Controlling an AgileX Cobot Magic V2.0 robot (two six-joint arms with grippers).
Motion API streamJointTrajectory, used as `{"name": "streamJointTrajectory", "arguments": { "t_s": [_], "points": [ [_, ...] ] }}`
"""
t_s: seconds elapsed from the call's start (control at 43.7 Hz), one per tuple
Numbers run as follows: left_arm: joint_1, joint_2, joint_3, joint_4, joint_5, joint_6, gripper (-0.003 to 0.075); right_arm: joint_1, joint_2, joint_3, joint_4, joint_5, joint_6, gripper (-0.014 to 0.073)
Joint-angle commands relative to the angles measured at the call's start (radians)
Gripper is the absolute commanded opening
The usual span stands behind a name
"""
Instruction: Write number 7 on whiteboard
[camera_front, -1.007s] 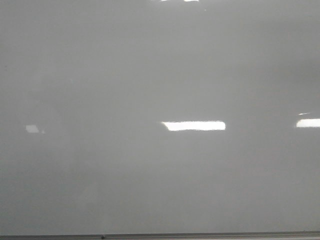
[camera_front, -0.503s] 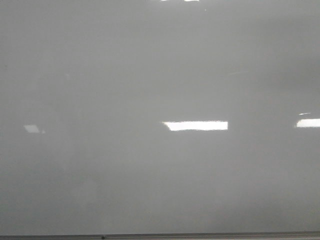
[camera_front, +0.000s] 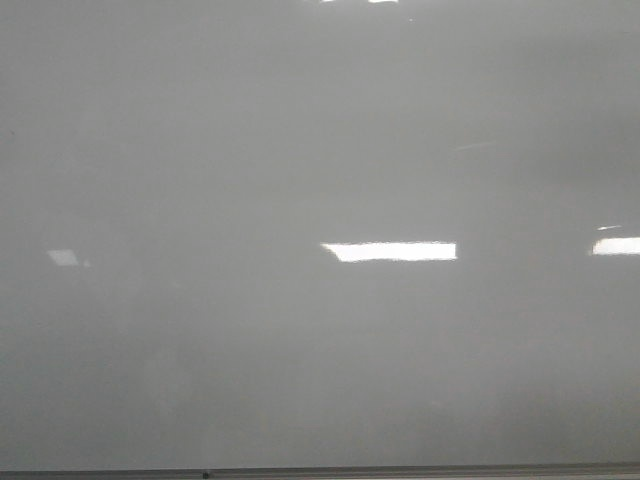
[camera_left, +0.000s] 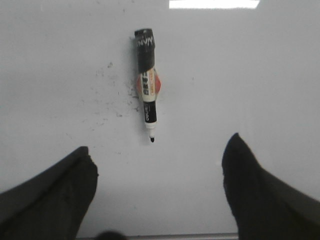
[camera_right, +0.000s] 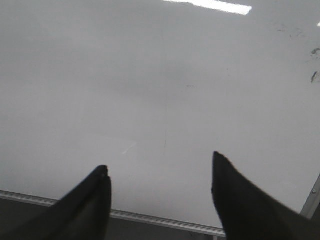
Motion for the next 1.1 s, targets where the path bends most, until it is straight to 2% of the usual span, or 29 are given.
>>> {"name": "streamJointTrajectory", "arguments": {
  "t_s": [0.0,0.412,0.618,0.755,1.075],
  "points": [
    [-0.007,0.057,-0.033,0.008,-0.074,-0.012,0.0567,0.002,0.009,-0.022,-0.007,-0.070,-0.012,0.0550],
    [-0.007,0.311,-0.033,0.006,-0.307,-0.044,0.0567,0.002,0.009,-0.022,-0.007,-0.070,-0.012,0.0550],
    [0.014,0.435,-0.038,0.026,-0.374,-0.044,0.0567,0.002,0.009,-0.022,-0.007,-0.070,-0.012,0.0550],
    [0.046,0.497,-0.038,0.006,-0.444,-0.044,0.0566,0.002,0.009,-0.022,-0.007,-0.070,-0.012,0.0550],
    [0.044,0.618,-0.038,0.006,-0.618,-0.044,0.0565,0.002,0.009,-0.022,-0.007,-0.070,-0.012,0.0550]
  ]
}}
